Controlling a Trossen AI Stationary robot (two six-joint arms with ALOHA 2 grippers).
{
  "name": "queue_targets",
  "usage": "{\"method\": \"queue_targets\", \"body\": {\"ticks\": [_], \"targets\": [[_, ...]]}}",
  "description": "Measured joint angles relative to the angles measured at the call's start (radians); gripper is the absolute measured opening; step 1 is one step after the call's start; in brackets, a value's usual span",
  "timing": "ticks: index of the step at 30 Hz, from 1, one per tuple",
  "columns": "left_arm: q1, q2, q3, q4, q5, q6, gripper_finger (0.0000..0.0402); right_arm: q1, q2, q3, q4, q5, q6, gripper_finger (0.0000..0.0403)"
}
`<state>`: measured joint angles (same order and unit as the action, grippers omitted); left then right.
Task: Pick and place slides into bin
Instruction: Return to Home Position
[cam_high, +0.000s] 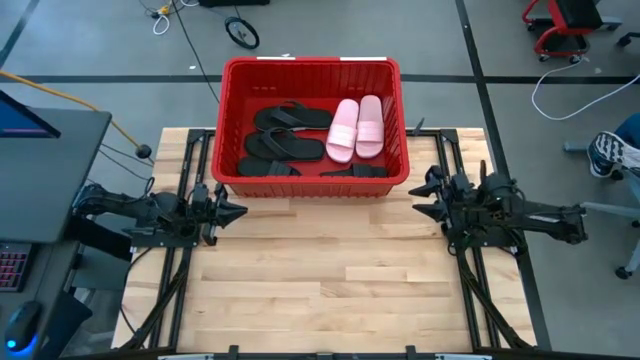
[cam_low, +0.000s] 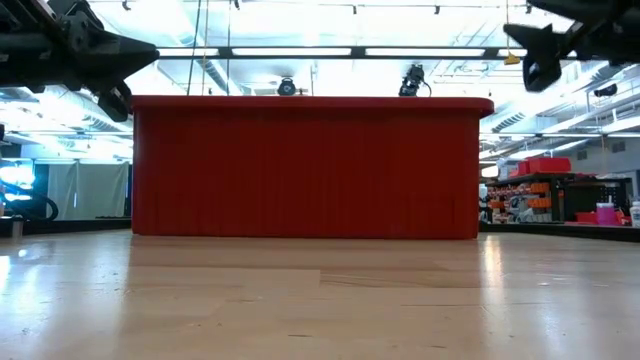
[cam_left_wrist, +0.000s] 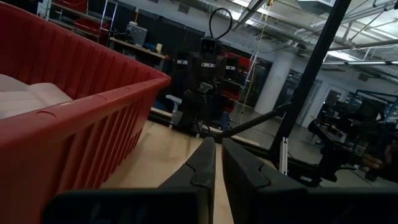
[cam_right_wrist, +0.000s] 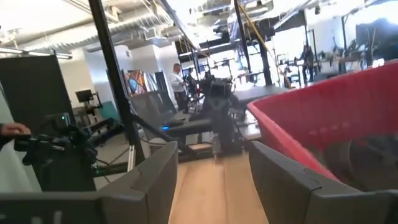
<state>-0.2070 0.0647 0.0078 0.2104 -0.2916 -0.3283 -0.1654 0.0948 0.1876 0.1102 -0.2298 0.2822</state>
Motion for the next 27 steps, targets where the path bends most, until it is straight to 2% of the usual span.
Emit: {"method": "queue_targets", "body": {"ticks": [5,12,21,27], "targets": [[0.000,0.000,0.000,0.000,0.000,0.000,0.0040,0.000,0.000,-0.086,0.141,0.000,0.030,0.0204],[0.000,0.000,0.000,0.000,0.000,0.000,0.0035,0.000,0.000,-0.173,0.140,0.000,0.126,0.0204],[0.000,0.000,0.000,0.001,0.000,0.000,0.0032,0.000,0.004,-0.176,-0.046,0.049,0.057,0.0204],[0.000,0.000,0.000,0.001,0.000,0.000,0.0040,0.000,0.019,-0.165,-0.073,0.055,0.057,0.0204]]}}
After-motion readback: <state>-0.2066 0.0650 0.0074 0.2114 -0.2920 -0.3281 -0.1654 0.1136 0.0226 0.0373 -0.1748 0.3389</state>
